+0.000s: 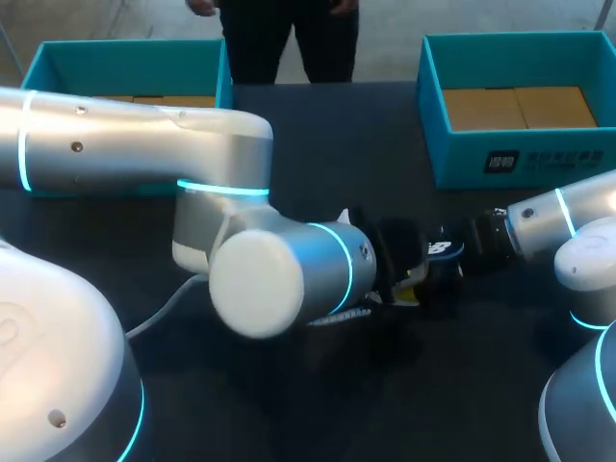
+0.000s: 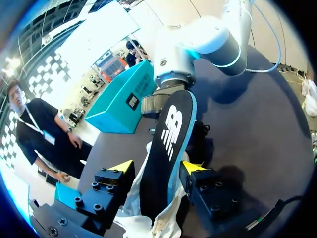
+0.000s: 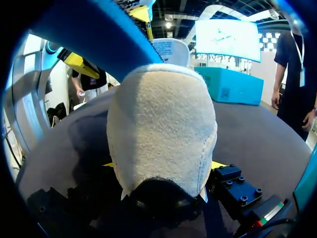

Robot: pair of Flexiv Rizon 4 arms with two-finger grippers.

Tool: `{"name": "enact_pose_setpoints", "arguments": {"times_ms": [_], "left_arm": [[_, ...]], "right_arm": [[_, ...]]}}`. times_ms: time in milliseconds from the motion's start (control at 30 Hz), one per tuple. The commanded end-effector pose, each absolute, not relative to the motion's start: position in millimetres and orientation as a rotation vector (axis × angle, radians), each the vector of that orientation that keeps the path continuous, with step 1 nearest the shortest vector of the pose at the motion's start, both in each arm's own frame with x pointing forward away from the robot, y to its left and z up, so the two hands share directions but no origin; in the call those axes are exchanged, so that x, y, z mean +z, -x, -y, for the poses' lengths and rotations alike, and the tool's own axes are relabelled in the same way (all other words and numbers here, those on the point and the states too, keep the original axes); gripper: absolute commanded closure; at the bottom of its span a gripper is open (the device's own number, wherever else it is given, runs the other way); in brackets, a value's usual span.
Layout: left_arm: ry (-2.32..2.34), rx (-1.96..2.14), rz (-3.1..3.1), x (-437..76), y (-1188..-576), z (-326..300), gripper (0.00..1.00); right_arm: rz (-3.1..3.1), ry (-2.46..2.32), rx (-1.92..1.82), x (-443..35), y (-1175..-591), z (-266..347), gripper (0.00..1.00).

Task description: Take the shoe out of the shoebox, open the shoe tongue, remove and reinsert the insole, then place the shoe into the shoebox

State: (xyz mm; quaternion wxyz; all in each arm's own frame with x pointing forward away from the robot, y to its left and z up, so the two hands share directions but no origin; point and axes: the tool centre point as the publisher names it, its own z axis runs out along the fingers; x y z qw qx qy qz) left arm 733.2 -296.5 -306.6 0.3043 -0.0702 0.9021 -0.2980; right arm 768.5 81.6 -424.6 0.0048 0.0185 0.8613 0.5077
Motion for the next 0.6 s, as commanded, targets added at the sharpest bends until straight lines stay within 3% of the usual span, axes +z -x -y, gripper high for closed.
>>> {"name": "enact_pose_setpoints", "arguments": {"times_ms": [33,167,333,567,600], "left_arm": [[0.184,-0.802,-2.364,-313.6,-730.9,298.1,0.46],[0.160,-0.794,-2.322,-315.6,-731.6,300.6,0.51],[0.127,-0.803,-2.300,-319.7,-734.6,304.1,0.47],[0.117,-0.798,-2.293,-327.5,-740.3,306.3,0.56],[0.116,-0.800,-2.294,-327.4,-740.9,305.7,0.62]], "right_arm": [[-2.701,-0.060,1.584,-424.6,-768.7,-83.0,1.00],[-2.701,-0.060,1.584,-424.6,-768.7,-83.0,1.00],[-2.701,-0.060,1.584,-424.6,-768.7,-83.0,1.00],[-2.701,-0.060,1.584,-424.6,-768.7,-83.0,1.00],[-2.701,-0.060,1.584,-424.6,-768.7,-83.0,1.00]]}}
